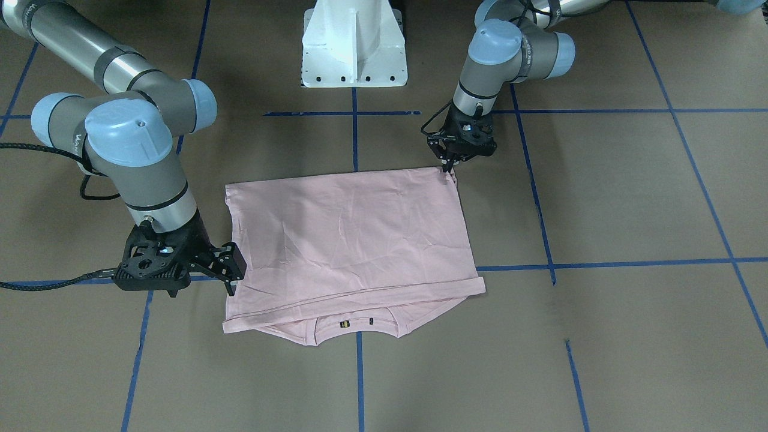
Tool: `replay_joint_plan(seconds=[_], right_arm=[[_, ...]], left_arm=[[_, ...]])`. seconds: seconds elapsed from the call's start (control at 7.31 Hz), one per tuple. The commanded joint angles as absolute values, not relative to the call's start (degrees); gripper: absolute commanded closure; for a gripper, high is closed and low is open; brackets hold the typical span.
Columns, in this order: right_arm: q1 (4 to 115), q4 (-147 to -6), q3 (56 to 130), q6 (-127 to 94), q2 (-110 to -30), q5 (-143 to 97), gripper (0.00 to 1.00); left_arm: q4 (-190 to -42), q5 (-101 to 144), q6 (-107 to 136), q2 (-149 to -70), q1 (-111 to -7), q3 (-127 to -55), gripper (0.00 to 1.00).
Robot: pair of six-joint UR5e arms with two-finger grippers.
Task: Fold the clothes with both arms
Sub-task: 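Move the left gripper to the folded shirt's edge nearest it and grasp, then drag the folded shirt farther from the robot with the left gripper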
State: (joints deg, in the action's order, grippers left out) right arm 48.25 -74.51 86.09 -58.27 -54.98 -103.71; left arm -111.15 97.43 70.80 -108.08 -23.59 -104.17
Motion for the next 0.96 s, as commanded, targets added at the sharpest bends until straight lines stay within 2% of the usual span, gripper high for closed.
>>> replay_joint_plan(seconds=[0.0, 0.27, 0.55, 0.68, 0.82], right_arm=[[48.25, -74.44, 86.13, -58.27, -55.02, -103.71, 0.0], [48.25, -74.44, 86.13, -58.27, -55.02, -103.71, 0.0], [48.16, -74.44, 86.04, -58.88, -55.19, -103.62, 0.0], [48.08, -74.44, 86.13, -59.23, -55.11, -103.54, 0.0], [48.08, -74.44, 86.13, -59.24, -55.11, -103.54, 0.0]], left_arm=[[-111.09, 97.47, 67.96, -106.97, -24.34, -105.64, 1.0], [-111.09, 97.47, 56.22, -106.61, -31.33, -103.9, 1.0], [-111.53, 97.56, 44.61, -107.57, -40.48, -96.98, 1.0], [-111.53, 97.56, 40.65, -112.19, -44.87, -90.94, 1.0], [-113.97, 97.47, 37.65, -118.5, -49.18, -81.31, 1.0]])
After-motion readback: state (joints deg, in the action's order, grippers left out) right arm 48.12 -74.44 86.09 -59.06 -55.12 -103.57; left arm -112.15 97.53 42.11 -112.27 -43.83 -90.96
